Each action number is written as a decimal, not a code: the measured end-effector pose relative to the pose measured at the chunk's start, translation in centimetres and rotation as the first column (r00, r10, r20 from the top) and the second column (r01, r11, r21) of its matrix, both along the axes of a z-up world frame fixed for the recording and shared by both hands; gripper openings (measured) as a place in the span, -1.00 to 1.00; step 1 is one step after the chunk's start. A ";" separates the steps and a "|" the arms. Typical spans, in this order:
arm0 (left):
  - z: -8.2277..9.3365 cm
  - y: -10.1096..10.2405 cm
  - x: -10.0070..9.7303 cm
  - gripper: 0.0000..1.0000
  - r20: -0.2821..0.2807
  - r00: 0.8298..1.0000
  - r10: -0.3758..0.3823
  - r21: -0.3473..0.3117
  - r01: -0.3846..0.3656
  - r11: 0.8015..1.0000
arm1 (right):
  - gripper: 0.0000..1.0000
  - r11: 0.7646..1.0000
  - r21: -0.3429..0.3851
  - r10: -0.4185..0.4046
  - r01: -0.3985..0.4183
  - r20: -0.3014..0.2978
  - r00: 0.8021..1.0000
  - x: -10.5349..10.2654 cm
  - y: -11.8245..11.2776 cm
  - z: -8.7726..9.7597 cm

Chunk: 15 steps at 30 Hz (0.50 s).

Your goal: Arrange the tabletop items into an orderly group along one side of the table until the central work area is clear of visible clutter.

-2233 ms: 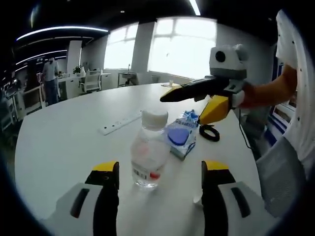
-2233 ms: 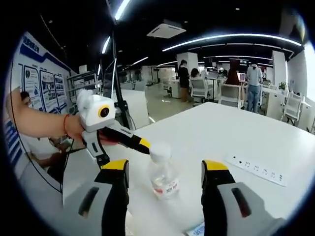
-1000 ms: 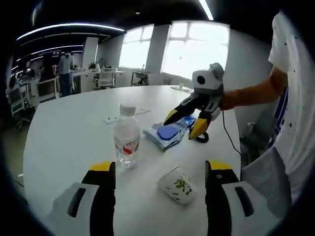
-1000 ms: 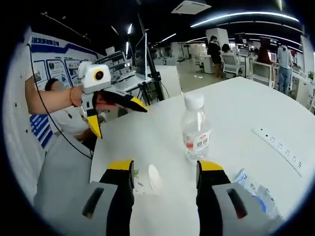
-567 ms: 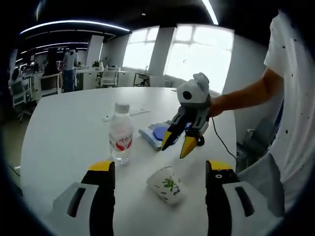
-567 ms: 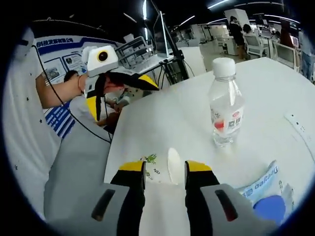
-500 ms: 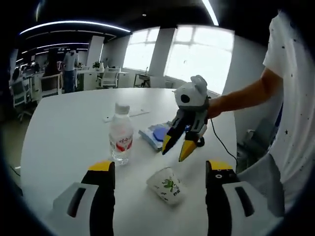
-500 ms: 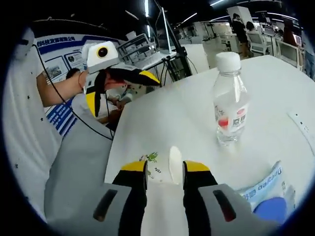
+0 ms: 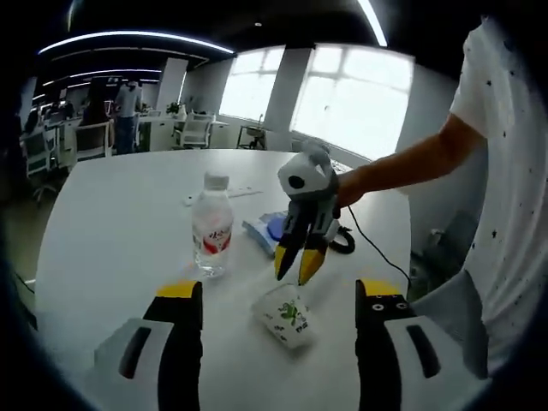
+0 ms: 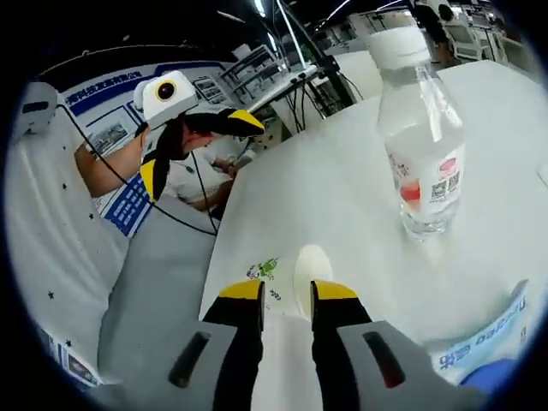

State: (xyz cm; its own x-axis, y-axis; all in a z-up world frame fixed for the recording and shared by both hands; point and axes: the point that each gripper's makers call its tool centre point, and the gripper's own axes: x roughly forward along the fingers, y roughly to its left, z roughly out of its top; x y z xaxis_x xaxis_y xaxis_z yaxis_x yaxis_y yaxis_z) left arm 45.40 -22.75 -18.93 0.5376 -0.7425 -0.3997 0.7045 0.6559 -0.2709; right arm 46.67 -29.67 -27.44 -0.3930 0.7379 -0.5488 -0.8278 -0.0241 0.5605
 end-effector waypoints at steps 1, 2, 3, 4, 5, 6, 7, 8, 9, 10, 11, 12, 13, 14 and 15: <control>0.0 0.1 0.0 0.47 0.006 1.000 0.002 0.002 -0.002 1.000 | -0.64 1.000 -0.002 0.009 -0.009 -0.003 1.000 -0.1 0.0 -0.1; -0.1 0.2 0.0 0.47 0.000 1.000 0.007 0.002 -0.007 1.000 | -0.67 1.000 0.001 0.018 -0.018 -0.022 1.000 -0.2 0.1 -0.1; -0.1 0.2 -0.1 0.47 -0.006 1.000 0.010 -0.001 -0.010 1.000 | -0.69 1.000 0.005 0.017 -0.017 -0.041 0.999 -0.2 0.2 -0.1; -0.1 0.2 -0.2 0.47 -0.008 1.000 0.014 -0.004 -0.014 1.000 | -0.70 1.000 0.001 0.020 -0.020 -0.047 0.999 -0.2 0.3 -0.2; -0.1 0.3 -0.2 0.47 -0.010 1.000 0.016 -0.005 -0.016 1.000 | -0.71 1.000 0.000 0.027 -0.027 -0.051 0.998 -0.2 0.4 -0.3; -0.1 0.3 -0.3 0.46 -0.010 1.000 0.016 -0.005 -0.016 1.000 | -0.72 0.999 0.000 0.035 -0.035 -0.061 0.997 -0.4 0.4 -0.3; -0.1 0.3 -0.3 0.46 -0.009 1.000 0.018 -0.005 -0.018 1.000 | -0.74 0.999 0.002 0.044 -0.044 -0.076 0.996 -0.6 0.5 -0.4; -0.1 0.3 -0.4 0.46 -0.009 1.000 0.020 -0.007 -0.020 1.000 | -0.75 0.999 -0.001 0.049 -0.050 -0.087 0.995 -0.7 0.5 -0.4; -0.1 0.3 -0.4 0.46 -0.011 1.000 0.022 -0.011 -0.022 1.000 | -0.77 0.998 -0.006 0.057 -0.057 -0.094 0.994 -0.9 0.6 -0.6; -0.1 0.3 -0.4 0.46 -0.011 1.000 0.023 -0.012 -0.023 1.000 | -0.81 0.998 -0.006 0.067 -0.068 -0.098 0.993 -1.1 0.5 -0.6; 0.0 0.4 -0.4 0.46 -0.008 1.000 0.024 -0.012 -0.024 1.000 | -0.90 0.997 -0.010 0.080 -0.082 -0.103 0.991 -1.4 0.5 -0.6; 0.0 0.4 -0.4 0.45 -0.009 1.000 0.026 -0.013 -0.026 1.000 | -0.91 0.996 -0.010 0.087 -0.089 -0.103 0.991 -1.5 0.4 -0.6; -0.1 0.4 -0.5 0.45 -0.013 1.000 0.027 -0.015 -0.028 1.000 | -0.93 0.996 -0.005 0.091 -0.092 -0.112 0.990 -1.8 0.4 -0.4; -0.1 0.5 -0.5 0.45 -0.011 1.000 0.027 -0.012 -0.027 1.000 | -0.94 0.995 -0.005 0.095 -0.096 -0.119 0.988 -1.9 0.4 -0.3; -0.1 0.5 -0.5 0.44 -0.007 1.000 0.027 -0.007 -0.027 1.000 | -0.94 0.995 -0.009 0.100 -0.102 -0.121 0.988 -2.2 0.3 -0.3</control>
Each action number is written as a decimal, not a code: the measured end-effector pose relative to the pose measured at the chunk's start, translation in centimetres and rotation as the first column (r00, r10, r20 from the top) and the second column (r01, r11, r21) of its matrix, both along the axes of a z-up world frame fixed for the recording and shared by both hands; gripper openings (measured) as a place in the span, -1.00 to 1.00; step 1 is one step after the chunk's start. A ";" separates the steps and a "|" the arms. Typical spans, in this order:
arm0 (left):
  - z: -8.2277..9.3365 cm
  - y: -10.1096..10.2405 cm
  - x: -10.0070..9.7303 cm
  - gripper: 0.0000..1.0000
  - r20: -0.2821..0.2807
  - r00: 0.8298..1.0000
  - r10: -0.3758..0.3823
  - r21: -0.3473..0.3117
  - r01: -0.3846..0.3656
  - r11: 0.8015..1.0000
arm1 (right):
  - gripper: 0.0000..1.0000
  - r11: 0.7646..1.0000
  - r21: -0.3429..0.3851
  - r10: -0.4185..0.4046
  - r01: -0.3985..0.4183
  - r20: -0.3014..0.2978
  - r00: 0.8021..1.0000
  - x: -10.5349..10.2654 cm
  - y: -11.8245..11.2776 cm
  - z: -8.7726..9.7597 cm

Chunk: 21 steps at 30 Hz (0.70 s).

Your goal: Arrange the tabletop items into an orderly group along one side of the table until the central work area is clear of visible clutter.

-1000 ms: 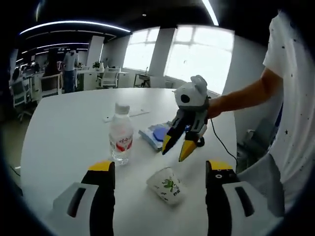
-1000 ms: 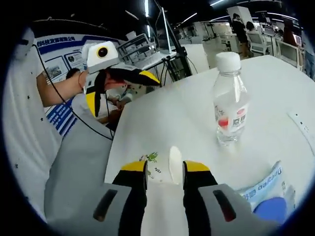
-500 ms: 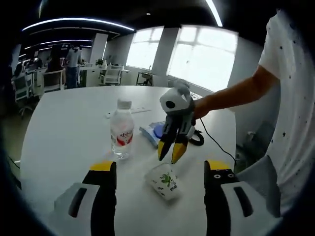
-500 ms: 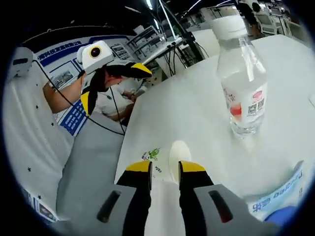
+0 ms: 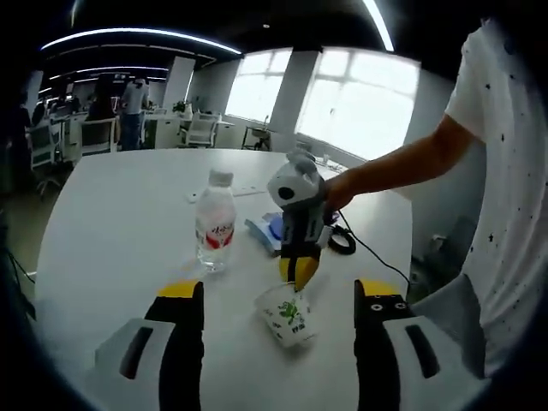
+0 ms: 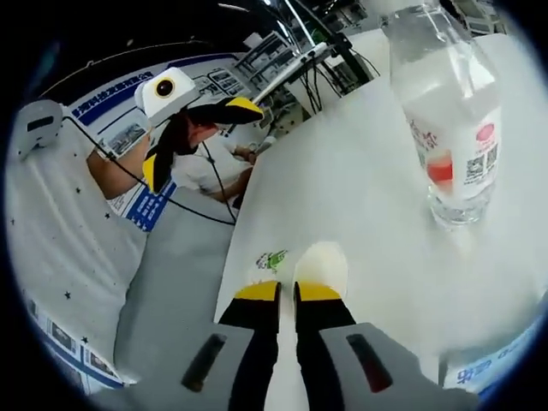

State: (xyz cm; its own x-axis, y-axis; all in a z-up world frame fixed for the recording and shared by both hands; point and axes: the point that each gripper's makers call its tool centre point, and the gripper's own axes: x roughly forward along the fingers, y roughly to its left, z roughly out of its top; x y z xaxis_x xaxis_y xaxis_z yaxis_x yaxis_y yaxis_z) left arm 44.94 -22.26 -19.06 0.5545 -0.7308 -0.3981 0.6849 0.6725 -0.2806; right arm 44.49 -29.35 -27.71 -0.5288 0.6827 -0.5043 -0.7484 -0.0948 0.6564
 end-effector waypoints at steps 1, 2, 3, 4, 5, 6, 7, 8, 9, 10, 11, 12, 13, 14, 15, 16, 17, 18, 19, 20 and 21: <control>0.0 0.0 0.0 0.44 0.000 1.000 0.000 -0.001 0.000 1.000 | -0.95 1.000 0.001 0.003 -0.003 0.001 1.000 -0.1 0.0 0.0; 0.2 -0.1 0.0 0.45 0.000 1.000 0.000 -0.009 0.000 1.000 | -0.96 1.000 0.004 0.009 -0.009 -0.004 1.000 -0.3 -0.2 0.2; 0.2 -0.1 0.1 0.44 0.001 1.000 -0.001 -0.010 0.001 1.000 | -0.97 1.000 0.005 0.011 -0.011 -0.011 1.000 -0.4 -0.2 0.4; 0.3 -0.1 0.1 0.44 0.004 1.000 -0.002 -0.007 0.002 1.000 | -0.98 1.000 0.007 0.013 -0.013 -0.014 1.000 -0.6 -0.3 0.5; 0.3 -0.1 0.2 0.44 0.005 1.000 -0.003 -0.006 0.003 1.000 | -0.99 1.000 0.011 0.014 -0.014 -0.018 1.000 -0.6 -0.4 0.6; 0.4 -0.2 0.2 0.44 0.007 1.000 -0.002 -0.009 0.002 1.000 | -1.00 1.000 0.013 0.015 -0.014 -0.023 1.000 -0.7 -0.4 0.7; 0.4 -0.2 0.3 0.44 0.008 1.000 -0.001 -0.012 0.001 1.000 | -1.00 1.000 0.018 0.015 -0.014 -0.034 0.999 -0.9 -0.4 1.0; 0.5 -0.3 0.3 0.43 0.010 1.000 -0.001 -0.013 0.001 1.000 | -1.00 1.000 0.023 0.013 -0.012 -0.033 0.999 -0.9 -0.4 1.2; 0.5 -0.3 0.3 0.43 0.011 1.000 -0.002 -0.013 0.002 1.000 | -1.00 1.000 0.027 0.011 -0.010 -0.030 0.999 -0.9 -0.4 1.3; 0.6 -0.4 0.4 0.43 0.012 1.000 -0.005 -0.013 0.005 1.000 | -1.00 0.999 0.036 0.005 -0.004 -0.038 0.999 -1.0 -0.3 1.7; 0.6 -0.4 0.4 0.43 0.012 1.000 -0.006 -0.014 0.007 1.000 | -1.00 0.999 0.043 -0.004 0.005 -0.035 0.999 -1.1 -0.3 2.1; 0.6 -0.4 0.3 0.43 0.012 1.000 -0.007 -0.015 0.007 1.000 | -1.00 0.999 0.044 -0.007 0.007 -0.013 1.000 -1.0 -0.3 2.1; 0.7 -0.5 0.3 0.42 0.013 1.000 -0.009 -0.014 0.009 1.000 | -1.00 0.999 0.042 -0.003 0.003 -0.004 1.000 -1.0 -0.4 2.2; 0.7 -0.5 0.3 0.42 0.015 1.000 -0.009 -0.013 0.010 1.000 | -1.00 0.999 0.039 -0.003 0.002 0.010 1.000 -1.1 -0.6 2.3; 0.8 -0.5 0.4 0.42 0.017 1.000 -0.010 -0.018 0.010 1.000 | -1.00 0.999 0.039 -0.008 0.006 0.028 1.000 -1.0 -0.6 2.4; 0.8 -0.5 0.4 0.42 0.017 1.000 -0.011 -0.020 0.011 1.000 | -1.00 0.999 0.046 -0.009 0.007 0.043 0.999 -1.0 -0.7 2.7; 0.9 -0.5 0.4 0.42 0.018 1.000 -0.011 -0.021 0.012 1.000 | -1.00 0.998 0.056 -0.011 0.008 0.055 0.998 -1.0 -0.6 3.0; 0.9 -0.5 0.5 0.41 0.020 1.000 -0.012 -0.020 0.012 1.000 | -1.00 0.998 0.055 -0.015 0.010 0.079 0.997 -1.1 -0.9 3.6; 0.9 -0.6 0.5 0.41 0.019 1.000 -0.013 -0.020 0.014 1.000 | -1.00 0.998 0.062 -0.013 0.008 0.085 0.996 -1.2 -0.9 3.9; 1.0 -0.6 0.5 0.41 0.021 1.000 -0.016 -0.021 0.016 1.000 | -1.00 0.998 0.066 -0.016 0.011 0.090 0.996 -1.2 -1.0 4.2; 1.0 -0.7 0.6 0.40 0.026 0.999 -0.020 -0.023 0.020 1.000 | -1.00 0.998 0.066 -0.026 0.019 0.098 0.995 -1.1 -1.1 4.4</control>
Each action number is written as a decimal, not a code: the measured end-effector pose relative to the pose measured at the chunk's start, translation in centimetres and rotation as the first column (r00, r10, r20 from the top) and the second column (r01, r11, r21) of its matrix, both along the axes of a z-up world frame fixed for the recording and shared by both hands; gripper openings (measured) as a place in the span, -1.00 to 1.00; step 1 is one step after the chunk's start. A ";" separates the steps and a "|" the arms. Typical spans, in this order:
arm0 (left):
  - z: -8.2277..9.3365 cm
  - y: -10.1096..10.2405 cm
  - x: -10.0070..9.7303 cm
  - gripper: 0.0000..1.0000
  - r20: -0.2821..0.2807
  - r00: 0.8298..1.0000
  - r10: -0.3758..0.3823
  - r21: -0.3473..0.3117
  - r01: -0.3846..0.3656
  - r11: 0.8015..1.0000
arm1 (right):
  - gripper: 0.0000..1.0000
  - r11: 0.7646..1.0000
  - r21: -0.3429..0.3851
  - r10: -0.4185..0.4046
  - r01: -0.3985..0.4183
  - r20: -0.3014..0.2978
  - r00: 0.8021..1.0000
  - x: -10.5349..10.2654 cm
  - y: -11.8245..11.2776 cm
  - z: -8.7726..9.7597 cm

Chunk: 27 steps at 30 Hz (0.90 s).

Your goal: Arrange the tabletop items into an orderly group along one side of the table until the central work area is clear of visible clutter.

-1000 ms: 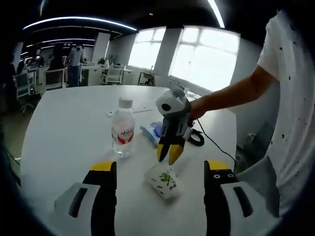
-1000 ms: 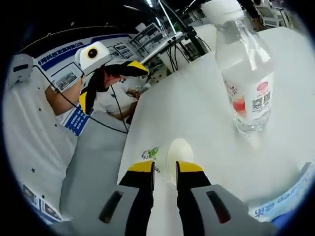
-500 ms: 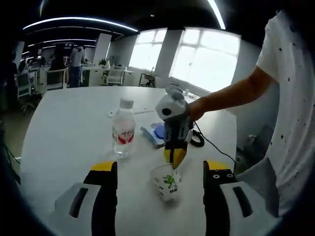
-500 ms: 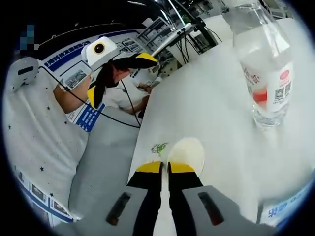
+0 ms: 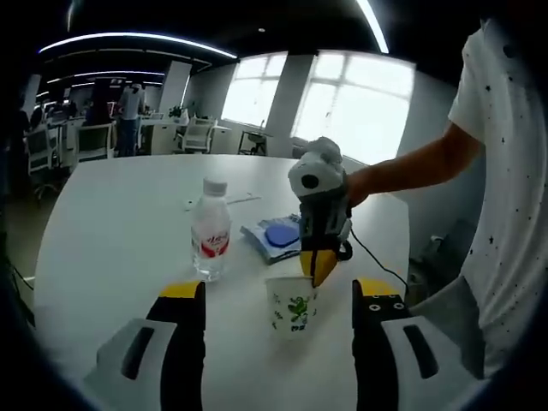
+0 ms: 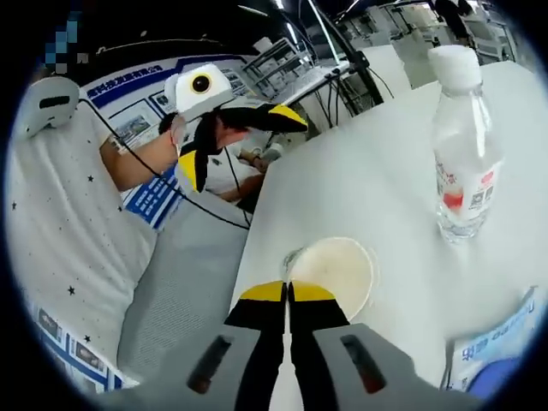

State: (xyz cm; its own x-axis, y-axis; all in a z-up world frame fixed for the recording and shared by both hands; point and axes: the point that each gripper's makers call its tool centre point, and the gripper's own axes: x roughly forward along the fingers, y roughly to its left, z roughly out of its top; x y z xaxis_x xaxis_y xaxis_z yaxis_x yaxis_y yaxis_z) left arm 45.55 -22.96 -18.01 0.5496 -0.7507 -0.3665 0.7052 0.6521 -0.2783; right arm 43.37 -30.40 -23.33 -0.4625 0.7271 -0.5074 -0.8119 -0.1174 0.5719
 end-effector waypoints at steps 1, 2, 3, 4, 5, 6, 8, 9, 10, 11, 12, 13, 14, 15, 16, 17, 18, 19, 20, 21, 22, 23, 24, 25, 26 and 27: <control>0.0 0.0 0.0 0.40 -0.001 1.000 -0.003 0.001 0.003 1.000 | -1.00 1.000 0.005 -0.002 0.002 0.009 1.000 0.0 -0.1 0.4; 0.0 -0.1 0.1 0.40 -0.001 1.000 -0.006 0.003 0.006 1.000 | -1.00 1.000 0.009 -0.006 0.006 0.015 1.000 0.0 -0.2 0.6; 0.0 -0.1 0.1 0.40 0.002 1.000 -0.010 0.006 0.010 1.000 | -1.00 1.000 0.012 -0.019 0.019 0.027 0.999 0.2 -0.2 0.9; 0.0 -0.1 0.2 0.40 0.005 1.000 -0.012 0.006 0.012 1.000 | -1.00 1.000 0.013 -0.023 0.023 0.031 0.999 0.2 -0.3 1.1; 0.1 -0.1 0.2 0.40 0.006 1.000 -0.014 0.004 0.014 1.000 | -1.00 1.000 0.015 -0.026 0.026 0.034 0.999 0.2 -0.4 1.3; 0.2 -0.2 0.2 0.40 0.008 1.000 -0.016 0.001 0.016 1.000 | -1.00 0.999 0.021 -0.036 0.035 0.045 0.998 0.4 -0.4 1.6; 0.2 -0.2 0.2 0.40 0.009 1.000 -0.018 0.002 0.018 1.000 | -1.00 0.999 0.021 -0.051 0.050 0.059 0.997 0.7 -0.7 1.9; 0.2 -0.2 0.1 0.40 0.011 1.000 -0.021 0.003 0.021 1.000 | -1.00 0.998 0.023 -0.055 0.054 0.068 0.996 0.8 -0.7 2.1; 0.2 -0.2 0.1 0.40 0.011 1.000 -0.021 0.002 0.021 1.000 | -1.00 0.998 0.023 -0.063 0.061 0.074 0.995 1.0 -0.9 2.3; 0.3 -0.3 0.1 0.40 0.013 1.000 -0.023 -0.001 0.023 1.000 | -1.00 0.997 0.021 -0.069 0.068 0.079 0.994 1.2 -1.0 2.4; 0.3 -0.3 0.1 0.40 0.015 1.000 -0.026 0.001 0.026 1.000 | -1.00 0.997 0.019 -0.074 0.073 0.089 0.993 1.3 -1.1 2.4; 0.3 -0.3 0.0 0.40 0.016 0.999 -0.028 0.002 0.028 1.000 | -1.00 0.997 0.013 -0.080 0.079 0.098 0.992 1.6 -1.2 2.5; 0.3 -0.4 0.0 0.40 0.017 0.999 -0.029 0.001 0.029 1.000 | -1.00 0.996 0.012 -0.084 0.083 0.105 0.991 1.7 -1.4 2.6; 0.3 -0.4 0.0 0.40 0.017 0.999 -0.029 -0.001 0.029 1.000 | -1.00 0.996 0.011 -0.089 0.089 0.112 0.990 1.9 -1.5 2.8; 0.4 -0.4 -0.1 0.40 0.019 0.999 -0.031 0.002 0.031 1.000 | -1.00 0.995 0.007 -0.096 0.096 0.119 0.988 2.1 -1.6 2.9; 0.4 -0.4 -0.1 0.39 0.021 0.999 -0.032 0.003 0.032 0.999 | -1.00 0.994 -0.003 -0.104 0.105 0.133 0.986 2.4 -1.7 3.0; 0.5 -0.4 -0.1 0.39 0.022 0.999 -0.032 -0.001 0.032 0.999 | -1.00 0.994 -0.011 -0.107 0.109 0.145 0.984 2.6 -1.9 3.0; 0.5 -0.4 -0.1 0.39 0.022 0.999 -0.032 -0.002 0.032 0.999 | -1.00 0.993 -0.018 -0.108 0.113 0.165 0.980 2.9 -2.0 3.0; 0.5 -0.4 -0.1 0.39 0.023 0.999 -0.032 0.000 0.032 0.999 | -1.00 0.994 -0.019 -0.107 0.112 0.173 0.979 3.1 -2.1 3.2; 0.5 -0.4 -0.1 0.39 0.024 0.999 -0.033 0.001 0.033 0.999 | -1.00 0.993 -0.018 -0.108 0.113 0.184 0.977 3.3 -2.1 3.3; 0.5 -0.4 -0.1 0.38 0.024 0.999 -0.034 0.000 0.034 0.999 | -1.00 0.992 -0.026 -0.115 0.123 0.203 0.972 3.7 -2.2 3.4; 0.5 -0.4 -0.1 0.39 0.023 0.999 -0.034 -0.001 0.034 0.999 | -1.00 0.992 -0.041 -0.110 0.122 0.224 0.968 4.0 -2.4 3.2; 0.5 -0.4 -0.2 0.39 0.024 0.999 -0.035 -0.001 0.035 0.999 | -1.00 0.992 -0.062 -0.088 0.108 0.270 0.959 4.5 -2.8 3.1; 0.5 -0.4 -0.2 0.39 0.025 0.999 -0.035 -0.002 0.035 0.999 | -1.00 0.992 -0.071 -0.083 0.108 0.290 0.953 4.8 -2.9 3.0; 0.5 -0.4 -0.2 0.38 0.025 0.999 -0.035 -0.004 0.035 0.999 | -1.00 0.990 -0.079 -0.085 0.113 0.299 0.950 5.1 -2.9 3.1; 0.4 -0.4 -0.2 0.38 0.023 0.999 -0.035 -0.003 0.035 0.999 | -1.00 0.990 -0.082 -0.083 0.113 0.309 0.948 5.3 -2.9 3.1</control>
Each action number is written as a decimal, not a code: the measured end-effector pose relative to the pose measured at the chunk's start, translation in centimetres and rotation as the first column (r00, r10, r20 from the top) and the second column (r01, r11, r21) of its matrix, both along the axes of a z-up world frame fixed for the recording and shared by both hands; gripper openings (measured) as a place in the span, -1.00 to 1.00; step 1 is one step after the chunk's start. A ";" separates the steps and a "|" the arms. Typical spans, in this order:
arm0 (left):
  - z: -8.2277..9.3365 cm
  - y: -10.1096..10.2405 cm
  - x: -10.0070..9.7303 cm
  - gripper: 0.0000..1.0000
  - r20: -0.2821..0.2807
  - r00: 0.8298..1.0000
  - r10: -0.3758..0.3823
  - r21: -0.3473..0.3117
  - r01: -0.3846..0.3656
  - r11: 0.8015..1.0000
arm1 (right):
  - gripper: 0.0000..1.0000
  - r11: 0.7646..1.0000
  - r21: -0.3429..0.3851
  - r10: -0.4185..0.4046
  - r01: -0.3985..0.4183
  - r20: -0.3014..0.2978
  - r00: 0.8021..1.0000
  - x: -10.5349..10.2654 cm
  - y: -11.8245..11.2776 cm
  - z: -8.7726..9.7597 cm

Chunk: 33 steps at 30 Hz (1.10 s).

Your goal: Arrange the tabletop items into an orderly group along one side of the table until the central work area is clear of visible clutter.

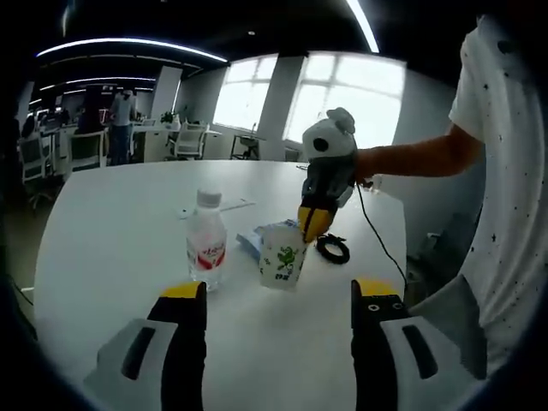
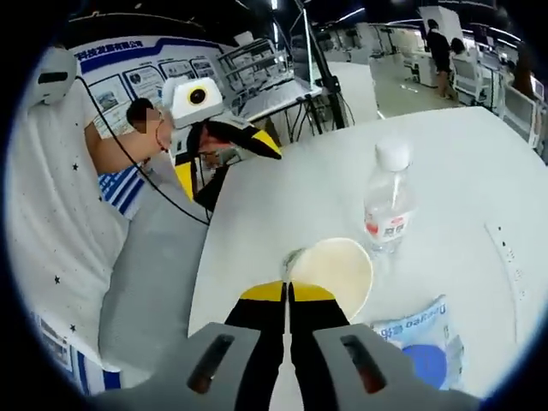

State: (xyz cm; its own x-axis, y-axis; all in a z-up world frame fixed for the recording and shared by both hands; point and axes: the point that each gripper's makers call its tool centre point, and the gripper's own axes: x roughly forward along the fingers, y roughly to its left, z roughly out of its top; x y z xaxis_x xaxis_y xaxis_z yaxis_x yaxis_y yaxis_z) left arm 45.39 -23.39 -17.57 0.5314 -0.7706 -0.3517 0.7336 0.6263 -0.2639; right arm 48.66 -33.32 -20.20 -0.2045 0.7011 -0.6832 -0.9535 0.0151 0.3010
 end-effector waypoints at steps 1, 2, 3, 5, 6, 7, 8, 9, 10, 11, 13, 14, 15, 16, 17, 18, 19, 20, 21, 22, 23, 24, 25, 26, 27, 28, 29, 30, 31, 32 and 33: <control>0.0 0.0 0.0 0.38 0.000 1.000 0.000 0.000 0.000 1.000 | -1.00 1.000 -0.005 0.003 -0.003 0.014 1.000 0.3 0.0 0.1; 0.0 0.0 0.0 0.38 0.001 1.000 0.000 0.001 0.000 1.000 | -1.00 1.000 -0.012 0.009 -0.008 0.028 1.000 0.5 -0.1 0.2; 0.0 0.0 0.0 0.37 0.002 1.000 0.001 -0.001 -0.001 1.000 | -1.00 1.000 -0.020 0.014 -0.013 0.039 0.999 0.8 -0.1 0.3; -0.1 0.0 0.0 0.37 0.002 1.000 0.001 -0.002 -0.001 1.000 | -1.00 0.999 -0.039 0.029 -0.026 0.072 0.997 1.3 -0.3 0.2; -0.1 0.1 0.0 0.37 0.001 1.000 0.001 -0.002 -0.001 1.000 | -1.00 0.998 -0.059 0.041 -0.035 0.100 0.994 1.7 -0.4 0.1; -0.1 0.1 0.0 0.37 0.000 1.000 0.003 -0.004 -0.003 1.000 | -1.00 0.997 -0.071 0.050 -0.042 0.110 0.993 1.9 -0.5 0.0; -0.2 0.2 0.0 0.37 0.001 1.000 0.004 -0.004 -0.004 1.000 | -1.00 0.995 -0.085 0.059 -0.050 0.118 0.991 2.1 -0.5 -0.1; -0.2 0.2 0.0 0.37 0.001 1.000 0.005 -0.004 -0.005 1.000 | -1.00 0.994 -0.094 0.068 -0.055 0.133 0.989 2.4 -0.6 -0.1; -0.2 0.2 0.0 0.37 0.000 1.000 0.006 -0.004 -0.006 1.000 | -1.00 0.994 -0.097 0.070 -0.057 0.141 0.987 2.6 -0.5 -0.2; -0.2 0.3 0.1 0.37 -0.001 1.000 0.007 -0.004 -0.007 1.000 | -1.00 0.993 -0.102 0.074 -0.059 0.146 0.986 2.9 -0.4 -0.2; -0.3 0.4 0.1 0.36 0.000 1.000 0.009 -0.004 -0.009 1.000 | -1.00 0.988 -0.137 0.098 -0.073 0.188 0.977 3.7 -0.5 -0.5; -0.4 0.5 0.1 0.36 -0.001 1.000 0.010 -0.004 -0.010 1.000 | -1.00 0.983 -0.163 0.119 -0.085 0.216 0.969 4.1 -0.6 -0.8; -0.4 0.5 0.1 0.36 -0.002 1.000 0.011 -0.004 -0.011 1.000 | -1.00 0.975 -0.194 0.153 -0.107 0.235 0.960 4.4 -0.7 -1.2; -0.5 0.6 0.1 0.36 -0.003 1.000 0.013 -0.006 -0.013 1.000 | -1.00 0.970 -0.211 0.169 -0.117 0.248 0.954 4.6 -0.7 -1.4; -0.5 0.7 0.1 0.36 -0.005 1.000 0.014 -0.006 -0.014 1.000 | -1.00 0.965 -0.231 0.190 -0.127 0.273 0.943 5.0 -0.7 -1.7; -0.6 0.7 0.1 0.36 -0.006 1.000 0.015 -0.005 -0.015 1.000 | -1.00 0.960 -0.245 0.206 -0.138 0.282 0.937 5.2 -0.6 -1.9; -0.7 0.8 0.1 0.36 -0.007 1.000 0.016 -0.005 -0.016 1.000 | -1.00 0.958 -0.249 0.216 -0.145 0.289 0.933 5.3 -0.4 -2.0; -0.8 0.8 0.1 0.36 -0.010 1.000 0.017 -0.005 -0.017 1.000 | -1.00 0.957 -0.251 0.221 -0.148 0.295 0.930 5.4 -0.4 -2.1; -0.9 0.8 0.1 0.36 -0.010 1.000 0.017 -0.005 -0.017 1.000 | -1.00 0.951 -0.267 0.240 -0.156 0.317 0.918 5.9 -0.3 -2.3; -0.9 0.9 0.1 0.36 -0.011 1.000 0.019 -0.007 -0.019 1.000 | -1.00 0.945 -0.284 0.257 -0.164 0.329 0.909 6.2 -0.3 -2.5; -0.9 0.9 0.1 0.36 -0.011 1.000 0.020 -0.008 -0.020 1.000 | -1.00 0.934 -0.311 0.282 -0.175 0.344 0.896 6.4 -0.4 -2.9; -1.0 0.9 0.1 0.36 -0.012 1.000 0.022 -0.010 -0.022 1.000 | -1.00 0.928 -0.323 0.299 -0.185 0.353 0.886 6.6 -0.4 -3.1; -1.0 1.0 0.1 0.36 -0.013 1.000 0.023 -0.010 -0.023 1.000 | -1.00 0.924 -0.330 0.312 -0.193 0.359 0.880 6.7 -0.3 -3.3; -1.1 1.0 0.1 0.36 -0.015 1.000 0.025 -0.009 -0.025 1.000 | -1.00 0.920 -0.338 0.323 -0.199 0.364 0.874 6.8 -0.2 -3.6; -1.2 1.0 0.1 0.35 -0.016 1.000 0.026 -0.009 -0.026 1.000 | -1.00 0.917 -0.344 0.330 -0.203 0.363 0.871 6.9 -0.1 -3.8; -1.2 1.0 0.1 0.35 -0.017 1.000 0.026 -0.010 -0.026 1.000 | -1.00 0.913 -0.349 0.339 -0.210 0.364 0.868 7.0 0.0 -4.1; -1.3 1.0 0.1 0.35 -0.018 1.000 0.026 -0.009 -0.026 1.000 | -1.00 0.910 -0.354 0.347 -0.215 0.368 0.863 7.1 0.0 -4.3; -1.3 1.0 0.1 0.35 -0.019 0.999 0.026 -0.010 -0.026 1.000 | -1.00 0.904 -0.367 0.361 -0.219 0.379 0.852 7.3 0.0 -4.6; -1.4 1.1 0.1 0.35 -0.021 0.999 0.028 -0.010 -0.028 1.000 | -1.00 0.900 -0.375 0.368 -0.221 0.384 0.847 7.5 0.0 -4.7; -1.4 1.1 0.1 0.35 -0.021 0.999 0.029 -0.011 -0.029 1.000 | -1.00 0.895 -0.384 0.380 -0.227 0.389 0.839 7.6 0.0 -5.0; -1.5 1.1 0.1 0.35 -0.024 0.999 0.030 -0.012 -0.031 0.999 | -1.00 0.892 -0.389 0.386 -0.231 0.388 0.837 7.7 0.0 -5.2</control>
